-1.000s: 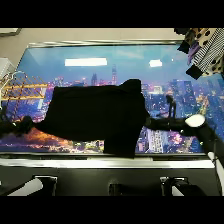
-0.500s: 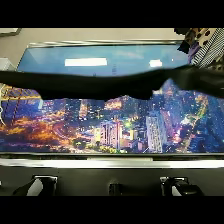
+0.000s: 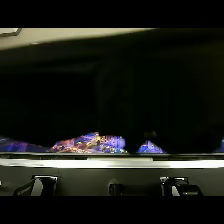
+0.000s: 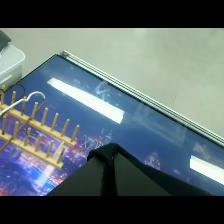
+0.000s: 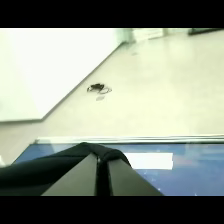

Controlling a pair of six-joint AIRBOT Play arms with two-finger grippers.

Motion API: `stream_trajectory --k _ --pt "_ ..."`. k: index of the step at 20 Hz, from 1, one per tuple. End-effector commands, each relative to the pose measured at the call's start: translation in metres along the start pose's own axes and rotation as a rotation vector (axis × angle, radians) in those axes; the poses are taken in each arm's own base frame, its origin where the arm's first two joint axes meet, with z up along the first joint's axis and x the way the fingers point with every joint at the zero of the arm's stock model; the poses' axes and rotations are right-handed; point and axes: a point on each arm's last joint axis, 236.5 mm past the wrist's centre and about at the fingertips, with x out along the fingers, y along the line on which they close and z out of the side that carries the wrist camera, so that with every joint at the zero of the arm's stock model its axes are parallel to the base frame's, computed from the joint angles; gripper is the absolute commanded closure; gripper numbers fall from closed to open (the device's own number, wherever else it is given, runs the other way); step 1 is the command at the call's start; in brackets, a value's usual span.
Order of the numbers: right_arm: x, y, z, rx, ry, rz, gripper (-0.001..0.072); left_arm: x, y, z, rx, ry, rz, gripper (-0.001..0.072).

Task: Fold the clothes and pants, and hang the long-sleeved shirts on hangers.

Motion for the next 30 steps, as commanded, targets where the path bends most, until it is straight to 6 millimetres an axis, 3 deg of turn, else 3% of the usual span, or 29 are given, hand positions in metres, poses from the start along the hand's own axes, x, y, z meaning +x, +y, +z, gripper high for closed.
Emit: stream_trajectory --k 1,3,5,8,10,13,16,19,22,26,30 --pt "0.042 -0.034 -0.031 0.067 0.144 -0.085 0.0683 0.020 0.007 -0.008 0.038 0.062 0.015 0.0694" --pt "0.089 -0.063 -0.089 0.138 0.368 -0.137 0.0683 0.061 -0.001 -0.027 0.094 0.178 -0.062 0.0694" --pt "0.133 -0.087 -0.158 0.216 0.602 -0.157 0.0683 0.119 0.004 -0.062 0.115 0.349 -0.122 0.0694" --pt "0.193 -0.117 -0.262 0.321 0.866 -0.150 0.0683 0.220 0.025 -0.147 0.120 0.614 -0.144 0.0694" --pt "0.230 -0.149 -0.327 0.295 0.967 -0.187 0.0683 0.286 0.030 -0.206 0.126 0.717 -0.159 0.0694" --pt "0.283 -0.191 -0.402 0.315 0.980 -0.237 0.0683 0.370 0.037 -0.285 0.108 0.774 -0.145 0.0694" --pt "0.321 -0.228 -0.454 0.336 0.927 -0.286 0.0683 0.423 0.037 -0.337 0.119 0.811 -0.147 0.0694" --pt "0.331 -0.245 -0.484 0.340 0.926 -0.311 0.0683 0.448 0.034 -0.364 0.134 0.838 -0.161 0.0694" --pt "0.318 -0.247 -0.489 0.307 0.986 -0.326 0.0683 0.447 0.039 -0.370 0.149 0.862 -0.159 0.0693" --pt "0.279 -0.244 -0.507 0.283 1.171 -0.346 0.0683 0.427 0.046 -0.385 0.174 0.972 -0.160 0.0693" --pt "0.249 -0.239 -0.516 0.284 1.304 -0.358 0.0683 0.393 0.047 -0.405 0.174 1.138 -0.176 0.0693"
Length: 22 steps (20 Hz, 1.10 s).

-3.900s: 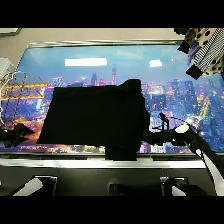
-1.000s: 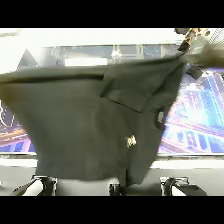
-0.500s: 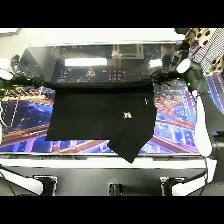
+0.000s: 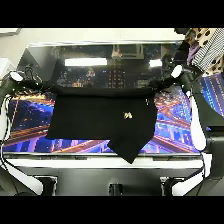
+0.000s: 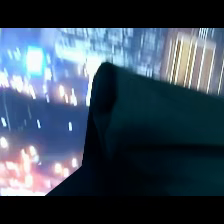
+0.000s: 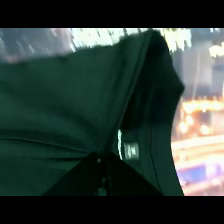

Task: Fold the clothes and pants, and hang the long-sleeved shirts on hangers.

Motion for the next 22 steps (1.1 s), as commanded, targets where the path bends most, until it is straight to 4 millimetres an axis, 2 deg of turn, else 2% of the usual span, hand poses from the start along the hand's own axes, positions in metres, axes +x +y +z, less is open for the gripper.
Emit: stream_trajectory --k 1,4,6,10,16,20,21,22 --pt "-0.001 -0.009 -0.033 -0.004 0.141 -0.037 0.0683 -0.002 -0.006 -0.038 0.004 0.165 -0.027 0.0693" --pt "-0.004 -0.011 -0.047 -0.002 0.201 -0.045 0.0683 -0.006 -0.005 -0.063 -0.014 0.269 -0.023 0.0693" --pt "-0.004 -0.014 -0.050 -0.003 0.215 -0.057 0.0683 -0.009 0.000 -0.073 -0.029 0.310 0.002 0.0694" --pt "0.004 -0.019 -0.064 0.003 0.279 -0.069 0.0683 -0.008 -0.001 -0.082 -0.039 0.350 0.008 0.0693" --pt "0.019 -0.026 -0.074 0.011 0.327 -0.085 0.0682 0.008 -0.003 -0.103 -0.046 0.411 0.005 0.0693" --pt "0.024 -0.029 -0.079 0.016 0.349 -0.089 0.0681 0.014 -0.001 -0.103 -0.050 0.407 0.007 0.0687" --pt "0.025 -0.029 -0.080 0.016 0.352 -0.089 0.0672 0.015 -0.001 -0.101 -0.050 0.400 0.008 0.0605" --pt "0.026 -0.029 -0.080 0.018 0.352 -0.088 0.0593 0.015 -0.001 -0.100 -0.049 0.395 0.008 0.0431"
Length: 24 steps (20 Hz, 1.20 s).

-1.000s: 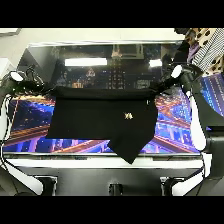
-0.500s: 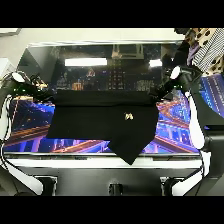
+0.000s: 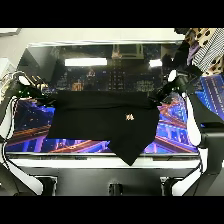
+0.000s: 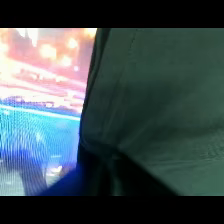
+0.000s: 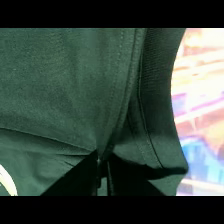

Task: Fold the clothes and pants, and hang the long-sleeved shirts on hangers.

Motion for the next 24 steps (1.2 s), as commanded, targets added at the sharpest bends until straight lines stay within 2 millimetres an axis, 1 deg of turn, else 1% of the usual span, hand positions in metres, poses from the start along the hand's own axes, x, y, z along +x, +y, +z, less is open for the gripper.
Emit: stream_trajectory --k 1,2,3,4,6,7,8,9,10,11,12,13,15,16,17,19,21,23,24 --pt "0.004 0.002 -0.001 0.001 0.008 0.008 0.0488 0.001 0.001 0.005 0.000 -0.019 0.003 0.0305" --pt "0.002 0.007 -0.001 0.000 0.006 0.029 0.0407 -0.005 0.002 0.007 0.001 -0.031 0.004 0.0293" --pt "-0.003 0.010 -0.002 -0.011 0.004 0.046 0.0339 -0.016 0.003 0.012 -0.001 -0.056 0.005 0.0292" --pt "-0.014 0.013 -0.003 -0.045 -0.006 0.063 0.0323 -0.031 0.006 0.016 0.001 -0.088 0.009 0.0293" --pt "-0.049 0.012 -0.005 -0.115 -0.053 0.094 0.0308 -0.067 0.017 0.015 -0.003 -0.138 0.026 0.0293" --pt "-0.070 0.006 -0.011 -0.156 -0.067 0.099 0.0291 -0.082 0.023 0.012 -0.022 -0.157 0.019 0.0292" --pt "-0.090 -0.005 -0.018 -0.175 -0.076 0.101 0.0290 -0.095 0.028 0.007 -0.054 -0.179 -0.009 0.0293" --pt "-0.108 -0.011 -0.022 -0.143 -0.106 0.144 0.0290 -0.104 0.037 -0.003 -0.093 -0.181 -0.032 0.0293" --pt "-0.120 -0.019 -0.031 -0.117 -0.126 0.194 0.0291 -0.107 0.046 -0.015 -0.137 -0.175 -0.053 0.0293" --pt "-0.123 -0.030 -0.047 -0.077 -0.121 0.210 0.0291 -0.107 0.055 -0.031 -0.185 -0.164 -0.074 0.0293" --pt "-0.116 -0.040 -0.071 -0.034 -0.090 0.222 0.0290 -0.105 0.065 -0.051 -0.239 -0.150 -0.095 0.0293" --pt "-0.105 -0.044 -0.096 0.004 -0.052 0.237 0.0290 -0.101 0.073 -0.070 -0.286 -0.141 -0.104 0.0293" --pt "-0.076 -0.035 -0.151 0.057 0.021 0.285 0.0283 -0.092 0.084 -0.107 -0.370 -0.130 -0.112 0.0293" --pt "-0.064 -0.024 -0.176 0.089 0.045 0.335 0.0226 -0.087 0.087 -0.121 -0.398 -0.129 -0.114 0.0293" --pt "-0.054 -0.016 -0.195 0.119 0.057 0.372 0.0216 -0.082 0.088 -0.134 -0.419 -0.125 -0.116 0.0293" --pt "-0.036 -0.005 -0.227 0.176 0.054 0.421 0.0217 -0.074 0.085 -0.151 -0.440 -0.116 -0.118 0.0294" --pt "-0.022 0.006 -0.249 0.239 0.054 0.478 0.0219 -0.067 0.082 -0.160 -0.448 -0.098 -0.123 0.0294" --pt "-0.008 0.018 -0.271 0.310 0.089 0.541 0.0227 -0.065 0.078 -0.160 -0.454 -0.096 -0.140 0.0294" --pt "0.000 0.020 -0.282 0.338 0.110 0.552 0.0228 -0.066 0.077 -0.159 -0.456 -0.100 -0.146 0.0295"
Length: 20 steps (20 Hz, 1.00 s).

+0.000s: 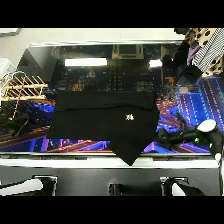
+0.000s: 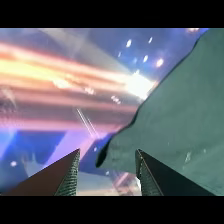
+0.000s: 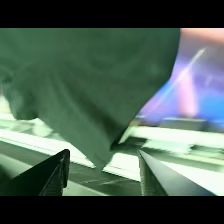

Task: Fold the clothes and pants, and hang the long-sleeved shirts on hangers.

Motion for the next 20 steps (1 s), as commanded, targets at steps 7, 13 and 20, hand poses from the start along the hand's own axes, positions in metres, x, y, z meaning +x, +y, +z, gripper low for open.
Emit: stream_trajectory --k 7,13,20 --pt "0.054 -0.008 -0.039 0.245 -0.013 0.175 0.0230 0.004 -0.001 -0.004 -0.007 -0.015 -0.024 0.0295" --pt "0.055 -0.008 -0.019 0.291 -0.101 0.205 0.0234 0.004 -0.001 -0.002 0.000 -0.020 -0.023 0.0294" --pt "0.079 0.001 -0.028 0.285 -0.090 0.132 0.0254 0.004 -0.001 -0.001 0.000 -0.026 -0.022 0.0295"
